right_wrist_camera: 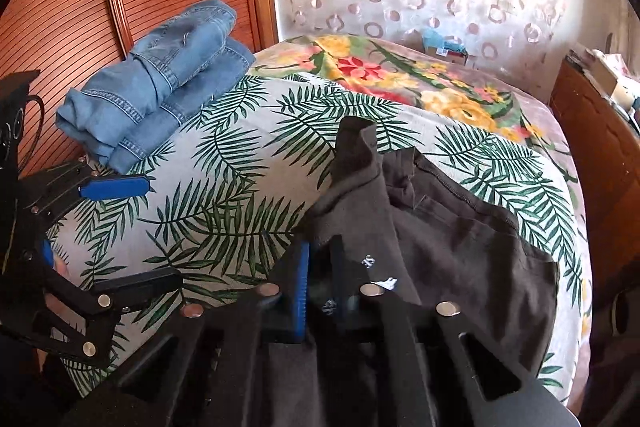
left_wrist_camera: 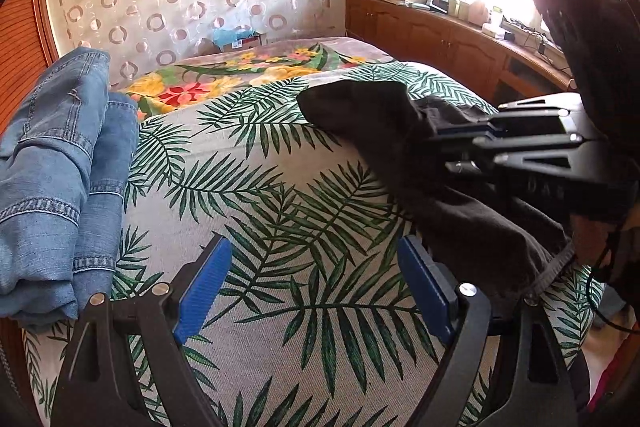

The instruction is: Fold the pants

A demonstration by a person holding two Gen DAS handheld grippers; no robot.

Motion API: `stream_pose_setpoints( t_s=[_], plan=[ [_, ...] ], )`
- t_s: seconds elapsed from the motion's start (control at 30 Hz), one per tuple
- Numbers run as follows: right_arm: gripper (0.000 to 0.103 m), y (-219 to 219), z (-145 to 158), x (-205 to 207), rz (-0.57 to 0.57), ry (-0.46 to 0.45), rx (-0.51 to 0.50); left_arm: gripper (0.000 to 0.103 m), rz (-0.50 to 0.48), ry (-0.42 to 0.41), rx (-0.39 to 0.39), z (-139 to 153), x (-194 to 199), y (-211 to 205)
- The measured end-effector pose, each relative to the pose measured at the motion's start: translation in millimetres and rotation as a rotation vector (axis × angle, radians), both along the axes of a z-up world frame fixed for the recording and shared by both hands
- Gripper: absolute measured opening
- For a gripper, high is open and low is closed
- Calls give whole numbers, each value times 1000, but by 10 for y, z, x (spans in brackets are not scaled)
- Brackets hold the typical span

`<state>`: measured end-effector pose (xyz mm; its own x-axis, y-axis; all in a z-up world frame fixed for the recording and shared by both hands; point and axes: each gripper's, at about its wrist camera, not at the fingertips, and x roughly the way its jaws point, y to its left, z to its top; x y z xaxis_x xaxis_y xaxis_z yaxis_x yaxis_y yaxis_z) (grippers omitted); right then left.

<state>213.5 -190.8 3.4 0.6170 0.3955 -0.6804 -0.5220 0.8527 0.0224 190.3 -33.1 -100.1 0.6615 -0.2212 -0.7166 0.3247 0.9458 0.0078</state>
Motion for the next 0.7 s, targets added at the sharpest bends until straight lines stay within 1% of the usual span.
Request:
stream_pose_setpoints(
  t_s=[0.07,0.2,0.3,0.43,0.7],
  plan=[
    [4,-67,54,14,-12,-6,19,85,0,-2,-1,4,-4,1],
    [4,-338,185,37,-59,-10,82,85,-4,-7,-8,26,-28,-13],
    [4,-536,246,78,-113,-30,76,85,-14,-9,-6,39,-36,-56],
    [4,-749,205,207,-180,-19,62,85,-27,-11,-9,48,-39,-128],
    [4,-930,95,424,-275,12,25,85,-47,-7,-2,43,-72,-221]
  ],
)
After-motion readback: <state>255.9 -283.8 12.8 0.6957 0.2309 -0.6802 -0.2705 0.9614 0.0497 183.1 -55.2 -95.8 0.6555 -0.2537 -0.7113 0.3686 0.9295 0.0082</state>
